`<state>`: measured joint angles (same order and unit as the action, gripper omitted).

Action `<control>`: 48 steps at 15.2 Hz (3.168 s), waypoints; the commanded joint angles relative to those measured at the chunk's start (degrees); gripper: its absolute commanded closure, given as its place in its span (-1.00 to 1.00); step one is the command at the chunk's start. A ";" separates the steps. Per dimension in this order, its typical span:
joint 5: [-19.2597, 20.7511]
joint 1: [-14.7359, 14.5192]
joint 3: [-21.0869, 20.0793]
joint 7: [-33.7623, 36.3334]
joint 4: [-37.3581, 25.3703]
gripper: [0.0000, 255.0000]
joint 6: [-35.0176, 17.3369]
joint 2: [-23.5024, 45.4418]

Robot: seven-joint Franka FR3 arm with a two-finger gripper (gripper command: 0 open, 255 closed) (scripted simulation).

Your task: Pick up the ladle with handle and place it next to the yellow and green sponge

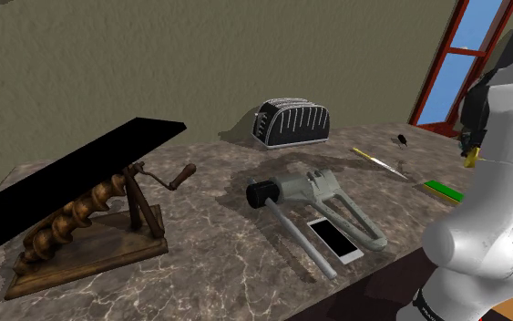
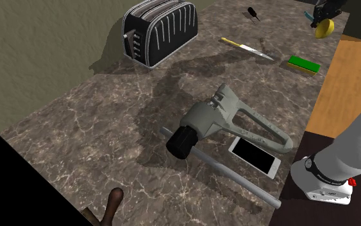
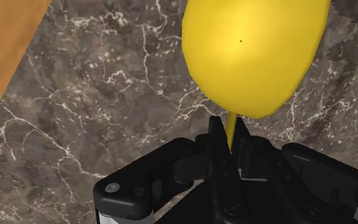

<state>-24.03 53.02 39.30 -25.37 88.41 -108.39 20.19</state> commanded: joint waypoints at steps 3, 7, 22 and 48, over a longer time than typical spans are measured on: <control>-5.14 8.24 -1.01 -4.05 -12.97 1.00 5.84 9.37; -6.92 11.62 -1.84 -5.38 -17.40 1.00 6.96 13.21; -8.86 10.11 -2.86 -8.64 -8.05 1.00 -2.98 14.78; -7.87 10.34 -2.08 -8.52 -8.78 -1.00 -0.65 13.06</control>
<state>-31.93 63.35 37.21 -33.90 79.66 -109.13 33.27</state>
